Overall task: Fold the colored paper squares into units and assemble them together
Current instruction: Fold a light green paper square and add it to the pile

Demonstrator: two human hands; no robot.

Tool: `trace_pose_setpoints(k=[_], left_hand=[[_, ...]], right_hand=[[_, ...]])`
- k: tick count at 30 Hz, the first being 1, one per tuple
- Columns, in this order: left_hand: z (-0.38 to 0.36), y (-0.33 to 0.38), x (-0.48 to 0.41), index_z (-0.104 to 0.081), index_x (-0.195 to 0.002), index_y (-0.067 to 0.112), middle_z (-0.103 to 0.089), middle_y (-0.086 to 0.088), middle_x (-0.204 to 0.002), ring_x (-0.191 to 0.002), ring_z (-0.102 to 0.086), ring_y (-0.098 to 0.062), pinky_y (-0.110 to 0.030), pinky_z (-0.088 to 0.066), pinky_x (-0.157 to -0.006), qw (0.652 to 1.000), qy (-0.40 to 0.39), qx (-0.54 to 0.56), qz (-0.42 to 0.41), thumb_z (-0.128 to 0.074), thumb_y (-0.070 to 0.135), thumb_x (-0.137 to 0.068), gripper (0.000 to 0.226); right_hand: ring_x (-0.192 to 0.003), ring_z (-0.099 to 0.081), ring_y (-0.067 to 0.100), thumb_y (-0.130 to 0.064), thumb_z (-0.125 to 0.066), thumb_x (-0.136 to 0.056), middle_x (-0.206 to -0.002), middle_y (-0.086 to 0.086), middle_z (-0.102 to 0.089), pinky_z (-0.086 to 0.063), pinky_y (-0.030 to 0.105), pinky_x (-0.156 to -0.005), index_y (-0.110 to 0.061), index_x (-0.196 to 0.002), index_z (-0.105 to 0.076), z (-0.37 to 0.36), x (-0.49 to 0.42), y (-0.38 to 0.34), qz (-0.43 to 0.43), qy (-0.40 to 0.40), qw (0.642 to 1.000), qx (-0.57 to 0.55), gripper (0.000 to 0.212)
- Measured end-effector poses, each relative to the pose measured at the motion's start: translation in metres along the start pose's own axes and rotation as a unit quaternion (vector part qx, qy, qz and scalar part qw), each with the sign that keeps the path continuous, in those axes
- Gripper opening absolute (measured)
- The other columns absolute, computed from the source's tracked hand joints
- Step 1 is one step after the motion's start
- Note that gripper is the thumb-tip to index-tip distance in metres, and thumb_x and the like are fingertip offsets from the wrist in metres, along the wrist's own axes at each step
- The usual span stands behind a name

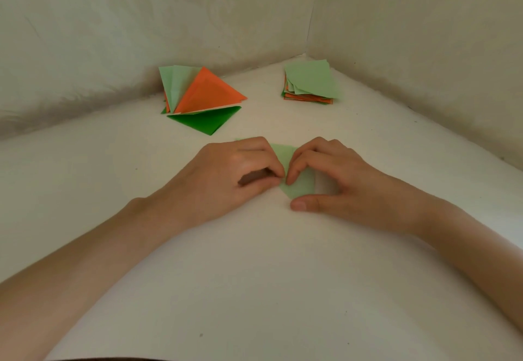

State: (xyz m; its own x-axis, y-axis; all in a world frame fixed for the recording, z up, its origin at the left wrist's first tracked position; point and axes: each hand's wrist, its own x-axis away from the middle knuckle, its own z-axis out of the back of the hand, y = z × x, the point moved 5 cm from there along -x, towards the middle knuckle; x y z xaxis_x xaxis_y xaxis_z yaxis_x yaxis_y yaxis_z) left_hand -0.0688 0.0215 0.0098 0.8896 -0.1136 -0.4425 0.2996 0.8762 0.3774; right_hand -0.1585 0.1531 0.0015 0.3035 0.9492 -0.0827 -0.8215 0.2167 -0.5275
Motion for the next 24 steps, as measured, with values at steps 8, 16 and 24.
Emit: trace_pose_setpoints(k=[8, 16, 24], left_hand=[[0.007, -0.006, -0.001, -0.068, -0.102, 0.011, -0.056, 0.002, -0.108, -0.100, -0.052, -0.002, -0.007, -0.035, -0.091, 0.996, 0.051, 0.044, 0.063, -0.059, 0.028, -0.085, 0.026], [0.003, -0.032, 0.001, -0.059, -0.116, 0.014, -0.053, -0.001, -0.116, -0.111, -0.047, -0.017, -0.022, -0.035, -0.092, 0.962, 0.056, -0.014, 0.268, -0.060, 0.043, -0.088, 0.040], [0.013, -0.028, 0.000, -0.050, -0.089, 0.025, -0.068, -0.002, -0.074, -0.068, -0.067, -0.013, -0.027, -0.050, -0.075, 0.908, 0.139, 0.275, 0.283, -0.066, 0.008, -0.086, 0.023]], right_hand=[[-0.092, -0.045, 0.011, -0.054, -0.051, -0.079, -0.099, -0.014, -0.053, -0.040, 0.038, -0.086, -0.032, -0.089, -0.059, 0.002, 0.000, -0.004, 0.016, 0.065, 0.998, 0.005, 0.026], [-0.097, -0.049, 0.015, -0.034, -0.058, -0.083, -0.100, -0.010, -0.054, -0.038, 0.033, -0.088, -0.024, -0.089, -0.063, 0.001, 0.002, -0.005, 0.019, 0.065, 0.998, -0.006, 0.013], [-0.112, -0.043, 0.012, -0.051, -0.062, -0.076, -0.119, -0.007, -0.047, -0.031, 0.015, -0.098, -0.029, -0.112, -0.054, 0.009, 0.007, -0.012, 0.039, 0.133, 0.990, -0.005, 0.043]])
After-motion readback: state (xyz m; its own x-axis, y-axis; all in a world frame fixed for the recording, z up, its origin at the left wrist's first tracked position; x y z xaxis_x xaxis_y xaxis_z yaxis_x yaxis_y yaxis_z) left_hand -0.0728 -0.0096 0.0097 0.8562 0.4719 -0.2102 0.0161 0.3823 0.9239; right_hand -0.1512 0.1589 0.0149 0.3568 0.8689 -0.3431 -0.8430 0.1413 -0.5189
